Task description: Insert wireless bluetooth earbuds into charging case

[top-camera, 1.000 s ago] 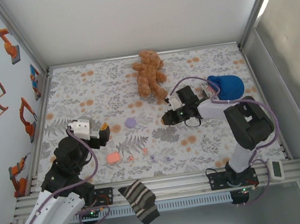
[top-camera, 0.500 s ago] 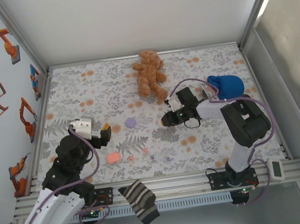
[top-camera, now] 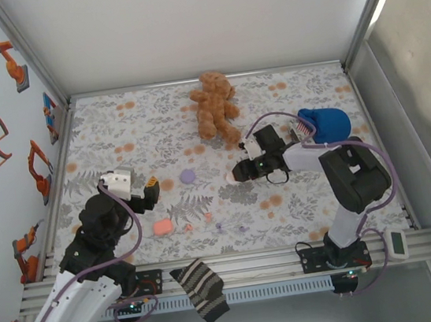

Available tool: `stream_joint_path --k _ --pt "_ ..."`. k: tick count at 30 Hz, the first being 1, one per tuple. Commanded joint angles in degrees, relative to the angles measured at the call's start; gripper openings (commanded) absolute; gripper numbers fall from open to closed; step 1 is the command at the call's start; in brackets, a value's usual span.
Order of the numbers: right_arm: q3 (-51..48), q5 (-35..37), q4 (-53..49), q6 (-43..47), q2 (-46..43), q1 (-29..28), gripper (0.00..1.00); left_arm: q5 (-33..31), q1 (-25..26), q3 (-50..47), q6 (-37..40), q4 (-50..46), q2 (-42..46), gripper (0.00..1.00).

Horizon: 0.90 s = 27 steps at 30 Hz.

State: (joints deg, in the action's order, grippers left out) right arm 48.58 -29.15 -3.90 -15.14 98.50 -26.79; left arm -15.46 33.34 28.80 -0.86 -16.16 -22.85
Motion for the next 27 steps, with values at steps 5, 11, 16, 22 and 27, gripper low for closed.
stream_joint_path --k 5,11,16,22,27 --pt "2.9 3.8 -5.6 3.3 -7.9 0.1 0.56 -2.9 -0.4 3.5 -0.8 -3.5 1.7 0.96" --pt "7.2 5.9 -8.4 5.2 -10.9 -3.5 0.63 -5.7 -0.4 4.8 -1.5 -7.3 2.7 0.96" --pt "11.3 9.5 -9.0 6.8 -10.5 -8.5 0.67 -6.6 -0.5 6.9 -1.2 -11.0 3.3 0.96" --pt "19.2 13.5 -12.2 10.5 -4.7 -15.4 0.69 -8.2 -0.5 7.9 -0.3 -15.2 5.5 0.96" --pt "25.6 14.5 -13.6 11.4 2.8 -19.1 0.99 -10.8 -0.5 7.2 -1.2 -16.5 8.3 0.96"
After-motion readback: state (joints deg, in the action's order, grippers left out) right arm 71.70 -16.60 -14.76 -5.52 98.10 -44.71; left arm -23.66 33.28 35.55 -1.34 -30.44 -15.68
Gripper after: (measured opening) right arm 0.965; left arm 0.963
